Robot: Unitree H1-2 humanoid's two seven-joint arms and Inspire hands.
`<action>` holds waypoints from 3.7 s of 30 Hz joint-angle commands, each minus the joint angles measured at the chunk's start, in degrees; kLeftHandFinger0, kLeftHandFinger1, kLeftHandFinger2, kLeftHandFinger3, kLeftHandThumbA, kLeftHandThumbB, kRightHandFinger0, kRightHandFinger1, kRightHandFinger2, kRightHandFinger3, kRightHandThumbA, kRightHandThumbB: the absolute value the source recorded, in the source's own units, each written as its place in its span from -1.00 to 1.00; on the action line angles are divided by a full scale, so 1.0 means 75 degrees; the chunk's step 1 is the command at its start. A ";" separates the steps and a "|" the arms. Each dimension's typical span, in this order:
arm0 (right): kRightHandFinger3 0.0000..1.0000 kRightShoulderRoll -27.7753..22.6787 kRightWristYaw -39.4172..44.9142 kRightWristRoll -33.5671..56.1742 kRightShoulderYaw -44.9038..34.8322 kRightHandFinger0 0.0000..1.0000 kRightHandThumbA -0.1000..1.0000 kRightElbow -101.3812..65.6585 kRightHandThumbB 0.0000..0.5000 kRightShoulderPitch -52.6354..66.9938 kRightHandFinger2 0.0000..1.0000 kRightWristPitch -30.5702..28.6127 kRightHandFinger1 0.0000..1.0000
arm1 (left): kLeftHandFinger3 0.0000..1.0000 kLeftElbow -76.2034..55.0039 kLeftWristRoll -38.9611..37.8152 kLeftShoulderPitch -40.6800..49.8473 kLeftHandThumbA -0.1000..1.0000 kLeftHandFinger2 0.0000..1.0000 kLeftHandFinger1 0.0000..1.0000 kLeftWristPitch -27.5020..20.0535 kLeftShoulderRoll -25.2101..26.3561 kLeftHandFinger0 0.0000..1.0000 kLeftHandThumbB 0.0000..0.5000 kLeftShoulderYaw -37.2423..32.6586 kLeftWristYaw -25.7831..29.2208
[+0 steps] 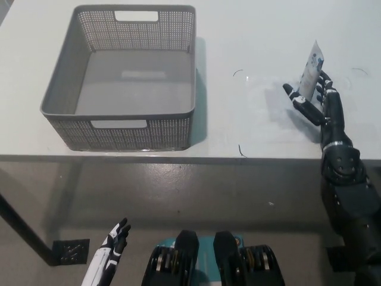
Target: Use the right hand to pick up a shampoo and place it into a container on the left side
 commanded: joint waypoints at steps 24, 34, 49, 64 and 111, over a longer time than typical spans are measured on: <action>1.00 -0.0402 -0.0352 0.0038 0.0351 1.00 0.89 0.2576 0.51 -0.1909 1.00 -0.0866 1.00 | 1.00 -0.0271 -0.0180 -0.0056 1.00 1.00 1.00 -0.0238 0.0102 1.00 0.10 0.0030 -0.0190; 1.00 -0.0499 -0.0488 0.0114 0.0343 1.00 0.78 0.2938 0.51 -0.2100 1.00 -0.0679 1.00 | 1.00 -0.0265 -0.0121 -0.0109 1.00 1.00 1.00 -0.0251 0.0148 1.00 0.12 0.0026 -0.0219; 0.05 -0.0501 -0.1332 0.0181 0.0261 -1.00 -1.00 0.3057 -0.30 -0.2209 0.32 -0.0630 -0.43 | 1.00 -0.0193 -0.0090 -0.0230 1.00 1.00 1.00 -0.0216 0.0173 1.00 0.18 0.0042 -0.0255; 0.20 -0.0436 -0.1348 0.0323 0.0110 -1.00 -1.00 0.2890 -0.35 -0.2319 0.34 -0.1053 -0.34 | 1.00 -0.0257 -0.0154 -0.0242 1.00 1.00 1.00 -0.0118 0.0166 1.00 0.12 0.0091 -0.0296; 0.31 0.2523 -0.1542 0.0306 0.0542 -1.00 -1.00 0.1568 -0.48 -0.5079 0.27 -0.0580 -0.57 | 1.00 -0.0523 0.0035 -0.0376 1.00 1.00 1.00 0.0250 0.0346 1.00 0.09 -0.0181 -0.0507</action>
